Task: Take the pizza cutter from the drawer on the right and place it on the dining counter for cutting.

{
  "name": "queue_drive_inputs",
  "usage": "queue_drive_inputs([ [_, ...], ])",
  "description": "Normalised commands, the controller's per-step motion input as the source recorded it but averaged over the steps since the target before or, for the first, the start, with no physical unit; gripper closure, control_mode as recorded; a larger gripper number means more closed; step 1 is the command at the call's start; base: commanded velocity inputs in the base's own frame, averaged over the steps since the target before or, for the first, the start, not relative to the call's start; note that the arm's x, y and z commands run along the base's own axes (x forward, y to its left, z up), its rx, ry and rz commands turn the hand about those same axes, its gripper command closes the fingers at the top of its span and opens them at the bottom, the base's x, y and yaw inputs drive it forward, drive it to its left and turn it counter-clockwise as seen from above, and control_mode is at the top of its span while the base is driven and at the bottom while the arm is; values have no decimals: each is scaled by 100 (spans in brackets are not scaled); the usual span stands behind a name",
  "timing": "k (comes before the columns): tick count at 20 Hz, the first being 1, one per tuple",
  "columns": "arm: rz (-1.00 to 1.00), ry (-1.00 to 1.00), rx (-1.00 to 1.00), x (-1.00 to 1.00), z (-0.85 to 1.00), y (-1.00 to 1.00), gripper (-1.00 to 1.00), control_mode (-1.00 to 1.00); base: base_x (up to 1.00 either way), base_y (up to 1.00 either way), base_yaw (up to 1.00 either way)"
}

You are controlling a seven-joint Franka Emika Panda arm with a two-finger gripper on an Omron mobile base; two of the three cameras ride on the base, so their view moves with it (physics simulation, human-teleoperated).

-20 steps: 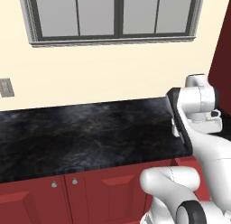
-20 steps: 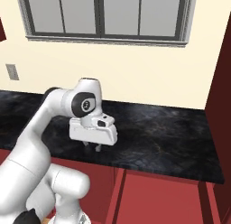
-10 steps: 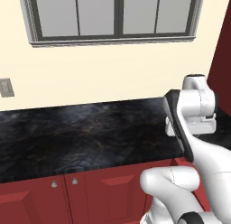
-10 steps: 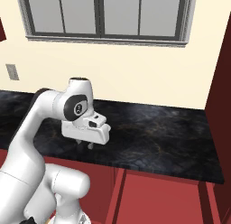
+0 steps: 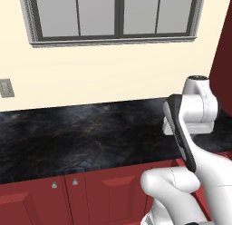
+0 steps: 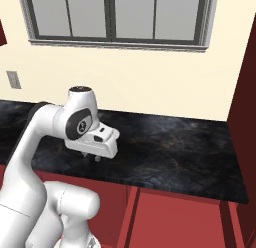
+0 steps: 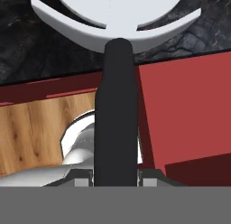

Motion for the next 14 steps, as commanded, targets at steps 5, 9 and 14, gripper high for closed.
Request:
queue_drive_inputs([
  [5,0,-3,5,6,0,20,100,-100,0,0,0],
  [9,0,0,2,11,1,10,100,-100,0,0,0],
  [14,0,2,0,0,0,2,100,100,-9,1,1],
])
